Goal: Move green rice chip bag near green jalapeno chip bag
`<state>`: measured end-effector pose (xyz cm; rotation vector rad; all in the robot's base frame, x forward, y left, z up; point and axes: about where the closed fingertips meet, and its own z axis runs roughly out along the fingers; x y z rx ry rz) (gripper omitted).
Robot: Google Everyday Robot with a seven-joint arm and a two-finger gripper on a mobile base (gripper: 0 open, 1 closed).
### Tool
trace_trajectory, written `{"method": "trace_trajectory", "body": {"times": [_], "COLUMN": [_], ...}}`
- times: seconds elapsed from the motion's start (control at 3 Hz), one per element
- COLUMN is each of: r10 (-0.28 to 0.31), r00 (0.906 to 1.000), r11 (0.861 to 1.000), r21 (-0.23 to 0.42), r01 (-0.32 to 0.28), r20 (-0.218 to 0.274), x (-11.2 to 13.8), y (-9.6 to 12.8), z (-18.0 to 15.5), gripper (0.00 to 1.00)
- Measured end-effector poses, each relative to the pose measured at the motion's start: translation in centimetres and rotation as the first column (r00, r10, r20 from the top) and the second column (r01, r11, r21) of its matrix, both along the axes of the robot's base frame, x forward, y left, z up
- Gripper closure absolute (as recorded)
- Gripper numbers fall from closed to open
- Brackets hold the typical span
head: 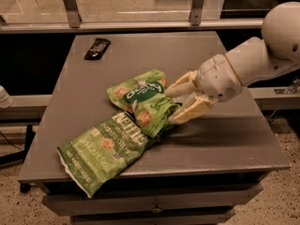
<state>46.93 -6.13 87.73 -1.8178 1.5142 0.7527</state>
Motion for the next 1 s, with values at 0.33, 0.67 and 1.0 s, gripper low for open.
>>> {"method": "trace_trajectory", "body": {"times": [0.33,0.67,1.0], "r10": [-0.047,-0.127,-0.251], "r00": [0.9971,0.9806,0.9359], "r11": [0.999,0.988,0.954], "r21": [-0.022,-0.063,-0.102], "r01": [0.049,0.137,0.283], "r20": [0.059,0.150,0.247], "x": [1.9,5.2,9.0], "y": [-1.9,-6.0,-11.3], "z": [1.8,5.0,9.8], "gripper": [0.00,0.00,0.00]}}
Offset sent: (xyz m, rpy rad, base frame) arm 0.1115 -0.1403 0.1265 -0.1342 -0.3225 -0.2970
